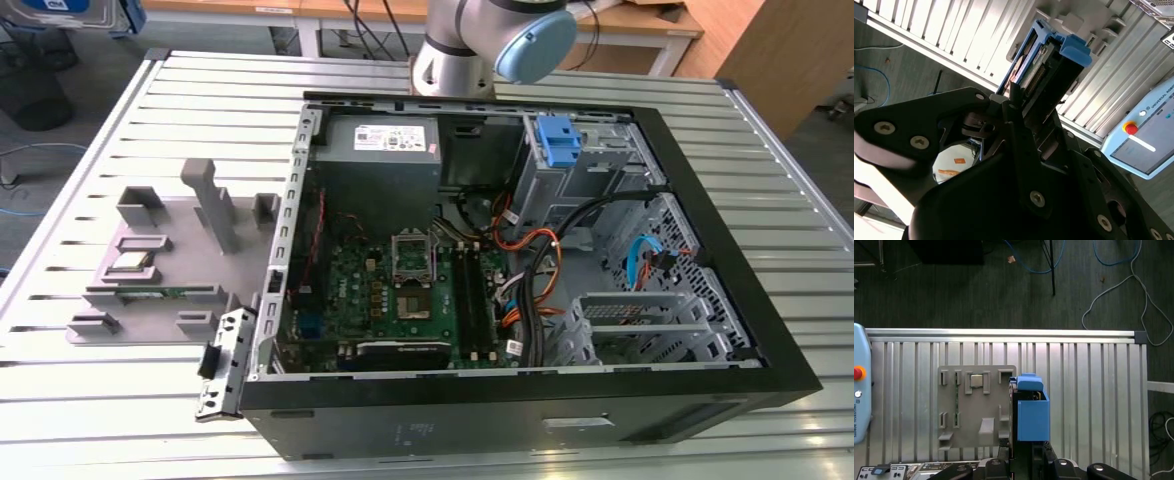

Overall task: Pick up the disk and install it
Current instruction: 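Pick up the disk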

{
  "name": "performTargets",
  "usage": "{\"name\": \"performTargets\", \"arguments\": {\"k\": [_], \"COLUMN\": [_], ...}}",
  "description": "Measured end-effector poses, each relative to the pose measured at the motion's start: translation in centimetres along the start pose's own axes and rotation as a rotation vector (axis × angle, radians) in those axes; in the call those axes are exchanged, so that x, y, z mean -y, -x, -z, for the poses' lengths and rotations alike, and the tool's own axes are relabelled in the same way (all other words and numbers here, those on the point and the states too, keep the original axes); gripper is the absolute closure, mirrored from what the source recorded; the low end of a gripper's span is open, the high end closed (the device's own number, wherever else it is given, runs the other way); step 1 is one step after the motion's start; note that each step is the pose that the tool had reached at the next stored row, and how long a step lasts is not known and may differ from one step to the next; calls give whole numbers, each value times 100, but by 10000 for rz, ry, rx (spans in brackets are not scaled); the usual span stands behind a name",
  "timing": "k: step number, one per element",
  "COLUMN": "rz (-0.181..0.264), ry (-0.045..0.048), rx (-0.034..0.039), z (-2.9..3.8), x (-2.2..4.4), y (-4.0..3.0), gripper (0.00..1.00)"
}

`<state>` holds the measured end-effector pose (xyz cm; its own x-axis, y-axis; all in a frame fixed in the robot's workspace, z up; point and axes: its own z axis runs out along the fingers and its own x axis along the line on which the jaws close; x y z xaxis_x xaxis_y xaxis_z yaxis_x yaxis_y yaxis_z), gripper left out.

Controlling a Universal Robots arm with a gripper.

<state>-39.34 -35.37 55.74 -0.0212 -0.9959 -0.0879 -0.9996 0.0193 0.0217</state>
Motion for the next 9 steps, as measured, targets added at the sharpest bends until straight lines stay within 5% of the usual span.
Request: {"name": "performTargets", "arguments": {"k": [7, 9], "rz": [-4, -52], "ry": [50, 589], "rx": [-2, -12], "z": [-14, -14], "x": [1, 0], "y": [-1, -1], "gripper": [65, 65]}}
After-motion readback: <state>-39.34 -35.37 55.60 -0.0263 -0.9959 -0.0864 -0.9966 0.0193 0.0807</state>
